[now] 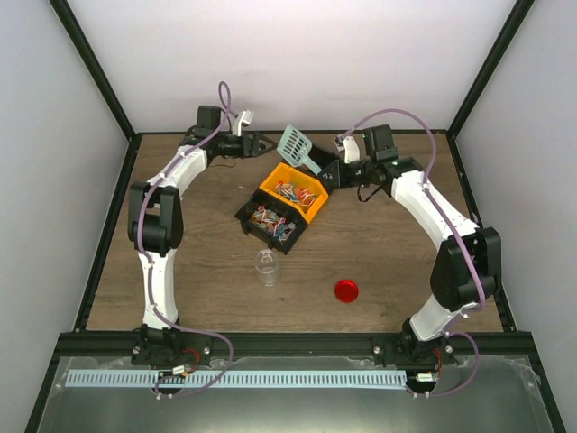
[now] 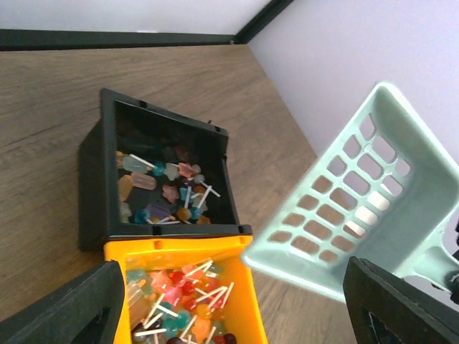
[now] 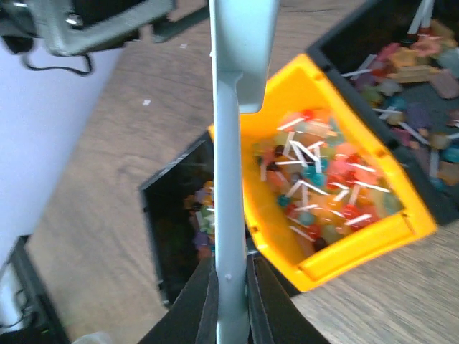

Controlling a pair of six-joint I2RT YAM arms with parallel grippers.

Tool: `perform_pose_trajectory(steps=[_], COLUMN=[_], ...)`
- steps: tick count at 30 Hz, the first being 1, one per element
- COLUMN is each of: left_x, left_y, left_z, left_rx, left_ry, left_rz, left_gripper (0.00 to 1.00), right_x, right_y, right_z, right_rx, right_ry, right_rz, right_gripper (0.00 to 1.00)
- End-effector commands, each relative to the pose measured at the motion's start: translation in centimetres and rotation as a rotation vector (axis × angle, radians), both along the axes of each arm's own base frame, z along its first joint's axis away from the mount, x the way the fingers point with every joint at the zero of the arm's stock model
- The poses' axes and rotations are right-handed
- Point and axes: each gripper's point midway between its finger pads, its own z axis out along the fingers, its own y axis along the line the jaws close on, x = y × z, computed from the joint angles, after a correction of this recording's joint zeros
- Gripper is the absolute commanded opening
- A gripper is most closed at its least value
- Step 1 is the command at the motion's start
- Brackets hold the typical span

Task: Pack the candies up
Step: Scoop the fake candies from the storage box.

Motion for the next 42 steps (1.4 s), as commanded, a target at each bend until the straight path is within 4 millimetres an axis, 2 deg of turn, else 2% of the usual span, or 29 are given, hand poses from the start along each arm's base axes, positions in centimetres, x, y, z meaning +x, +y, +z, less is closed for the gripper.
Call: perform_pose_trajectory(steps=[1,4,7,12,16,20,23,24,26,29,31,35,38,42], left_x=[-1.7,-2.7,-3.1,-3.4,-3.5,-3.5,-3.8,-3.8,-3.9,-3.9,-4.1,-3.5,-2.9,-2.8], left_y=[-1.2,-1.5,-1.7,-1.7,-1.6,-1.7,-1.8,-1.8,-1.8,-1.8,-1.7,-1.5,-1.3,-0.9], left_z=[2.4,3.3,3.7,4.0,4.3,4.7,4.7,4.6,4.5,4.5,4.6,5.2,5.2,7.0], left_rx=[-0.059,-0.091,-0.111,-0.123,-0.125,-0.136,-0.15,-0.15,-0.15,-0.18,-0.247,-0.284,-0.311,-0.41], left_ry=[-0.067,-0.085,-0.084,-0.082,-0.092,-0.101,-0.091,-0.089,-0.088,-0.068,-0.004,-0.002,0.045,0.046], left_rz=[-0.101,-0.148,-0.172,-0.175,-0.175,-0.185,-0.199,-0.199,-0.198,-0.203,-0.215,-0.153,-0.088,-0.001], left_gripper=[0.86,0.84,0.78,0.55,0.51,0.31,0.2,0.17,0.13,0.05,0.04,0.04,0.04,0.04], right_x=[-2.4,-2.9,-3.2,-3.4,-3.4,-3.7,-3.6,-3.5,-3.1,-1.9,-1.2,0.0,0.0,0.5], right_y=[2.2,2.7,3.2,3.7,3.6,3.6,3.6,3.6,3.3,2.1,0.8,-1.8,-1.9,-1.9], right_z=[3.0,2.6,2.9,3.0,2.2,1.4,1.2,1.3,1.2,0.9,1.4,2.7,4.6,5.4], right_rx=[0.198,0.233,0.277,0.316,0.302,0.3,0.302,0.302,0.3,0.297,0.326,0.398,0.428,0.472], right_ry=[0.01,0.045,0.06,0.084,0.106,0.138,0.144,0.144,0.149,0.138,0.116,0.072,0.009,-0.001], right_rz=[0.195,0.237,0.263,0.295,0.3,0.302,0.298,0.294,0.265,0.175,0.113,-0.001,0.014,0.0], right_gripper=[0.01,0.01,0.01,0.01,0.01,0.01,0.01,0.04,0.19,0.33,0.44,0.71,0.78,0.85])
